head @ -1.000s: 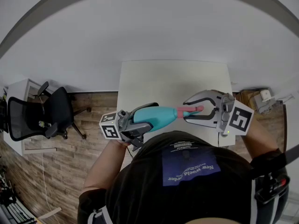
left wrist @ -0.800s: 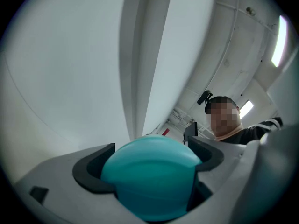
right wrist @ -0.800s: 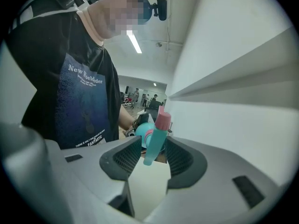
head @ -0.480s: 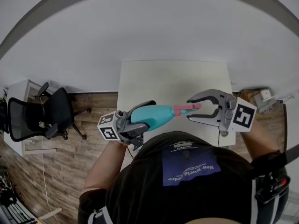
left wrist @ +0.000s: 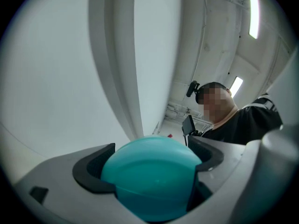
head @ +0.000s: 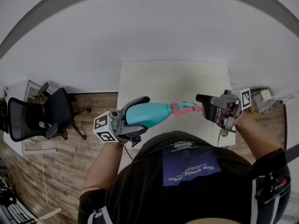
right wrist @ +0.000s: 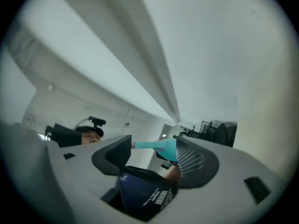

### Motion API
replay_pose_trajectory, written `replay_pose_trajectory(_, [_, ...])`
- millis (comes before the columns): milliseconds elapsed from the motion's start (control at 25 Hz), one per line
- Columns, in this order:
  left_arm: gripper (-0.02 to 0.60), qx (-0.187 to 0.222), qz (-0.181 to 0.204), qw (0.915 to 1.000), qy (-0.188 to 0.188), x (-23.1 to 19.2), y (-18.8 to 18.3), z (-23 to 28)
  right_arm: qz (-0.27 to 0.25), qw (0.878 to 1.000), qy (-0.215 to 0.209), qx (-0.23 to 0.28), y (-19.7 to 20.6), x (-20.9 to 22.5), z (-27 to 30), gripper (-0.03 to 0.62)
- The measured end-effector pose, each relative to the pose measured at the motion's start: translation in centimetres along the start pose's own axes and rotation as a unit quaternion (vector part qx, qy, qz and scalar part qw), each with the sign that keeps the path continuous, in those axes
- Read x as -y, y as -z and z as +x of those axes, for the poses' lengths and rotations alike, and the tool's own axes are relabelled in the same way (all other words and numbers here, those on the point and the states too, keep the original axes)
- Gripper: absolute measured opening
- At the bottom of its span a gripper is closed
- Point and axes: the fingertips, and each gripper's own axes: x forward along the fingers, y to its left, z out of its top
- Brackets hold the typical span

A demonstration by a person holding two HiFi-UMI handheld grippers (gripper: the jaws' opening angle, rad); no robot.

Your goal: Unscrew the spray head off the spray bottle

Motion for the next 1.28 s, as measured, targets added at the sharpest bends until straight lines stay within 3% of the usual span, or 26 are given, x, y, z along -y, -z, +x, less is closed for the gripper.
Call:
replay_pose_trajectory(120, [0.5,-0.006,0.015,0.9999,0.003,0.0,-0.3,-0.6,0.098,0.995,-0.029,0.007,1.9,1.1,2.0,0.276])
replay_pose_trajectory(240, [0.5,-0.016,0.015,0.9998,0.002,-0.3,0.0,-1.0,0.127,0.991,-0.046,-0.012,3.6,1.9,4.3,0.276])
replay_pose_trajectory(440, [0.5,-0.029,0.016,0.9994,-0.006,-0.8,0.6,-0.4,0.023,0.996,-0.011,-0.082,4.2,1.9,5.9,0.276])
replay_pose_trajectory(600, [0.5,-0.045,0.048,0.9978,-0.012,-0.2,1.1,-0.3,0.042,0.998,0.012,-0.055,3.3,2.0,6.4,0.276])
replay_pose_trajectory(800, [0.5,-0.096,0.138,0.9857,-0.017,0.4,1.9,0.5,0.084,0.996,-0.004,-0.033,3.4,1.3,7.1,0.276])
replay_pose_trajectory(920, [0.5,-0.109,0.167,0.9796,-0.023,0.4,2.1,1.2,0.046,0.998,0.014,-0.036,3.2,2.1,6.3,0.276])
replay_pose_trajectory(1280, [0.5,-0.08,0.13,0.9867,-0.057,-0.5,1.8,0.0,-0.086,0.994,0.07,-0.019,2.5,2.3,7.6,0.275])
